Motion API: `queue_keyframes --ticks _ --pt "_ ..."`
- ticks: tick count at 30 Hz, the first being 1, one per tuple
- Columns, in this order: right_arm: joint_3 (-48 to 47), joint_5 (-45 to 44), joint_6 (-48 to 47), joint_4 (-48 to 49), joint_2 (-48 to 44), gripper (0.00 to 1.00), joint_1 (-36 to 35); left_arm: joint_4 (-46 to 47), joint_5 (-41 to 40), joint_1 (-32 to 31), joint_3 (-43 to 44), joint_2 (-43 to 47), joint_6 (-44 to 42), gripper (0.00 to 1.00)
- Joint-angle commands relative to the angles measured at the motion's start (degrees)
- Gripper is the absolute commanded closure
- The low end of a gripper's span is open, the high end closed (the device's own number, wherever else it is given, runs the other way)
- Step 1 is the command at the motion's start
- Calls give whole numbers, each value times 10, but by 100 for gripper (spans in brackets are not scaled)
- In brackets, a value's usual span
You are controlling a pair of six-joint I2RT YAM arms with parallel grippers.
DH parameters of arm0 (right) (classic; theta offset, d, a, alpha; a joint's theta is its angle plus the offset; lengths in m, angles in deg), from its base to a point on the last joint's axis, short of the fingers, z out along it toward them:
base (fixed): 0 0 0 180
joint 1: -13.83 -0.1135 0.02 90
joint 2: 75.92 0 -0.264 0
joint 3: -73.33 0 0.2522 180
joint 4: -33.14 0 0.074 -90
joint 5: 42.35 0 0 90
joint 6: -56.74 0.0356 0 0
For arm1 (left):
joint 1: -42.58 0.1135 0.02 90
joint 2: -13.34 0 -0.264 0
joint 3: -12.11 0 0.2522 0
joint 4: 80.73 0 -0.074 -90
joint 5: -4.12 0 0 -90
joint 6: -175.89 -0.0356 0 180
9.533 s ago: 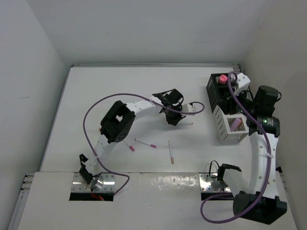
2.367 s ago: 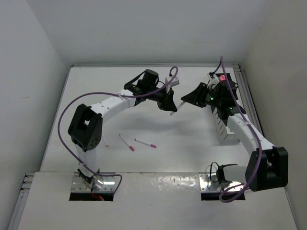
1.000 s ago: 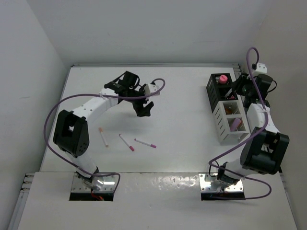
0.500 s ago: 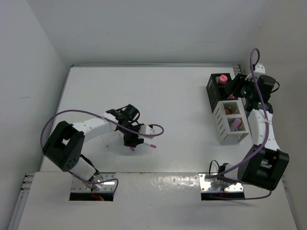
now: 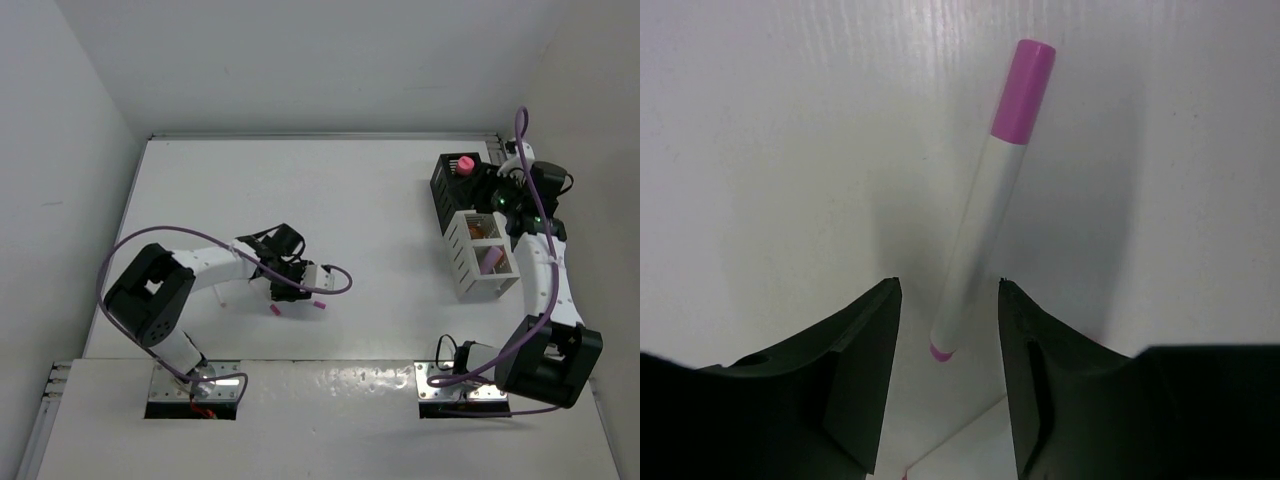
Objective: Sort the stationery into containers
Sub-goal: Pick up the pen from the center of the board.
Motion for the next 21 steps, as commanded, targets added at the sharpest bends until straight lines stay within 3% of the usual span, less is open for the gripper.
queue_keyframes --ticks 1,5,9,13,16,21 --pt "-7 18 2 2 -1 50 -4 12 1 -22 -17 -14 -10 52" --pt "-5 20 7 2 3 50 -6 44 -11 -37 -48 -29 -1 64" --pt "2 25 14 0 -1 51 -21 45 -45 -60 -38 -56 21 68" --pt "10 25 26 -4 -10 52 -42 31 -31 -61 -4 -62 41 87" --pt "22 22 39 -2 -21 52 -66 21 0 -39 44 -64 86 100" --pt "41 16 71 21 -31 47 -103 2 140 30 136 -75 191 100"
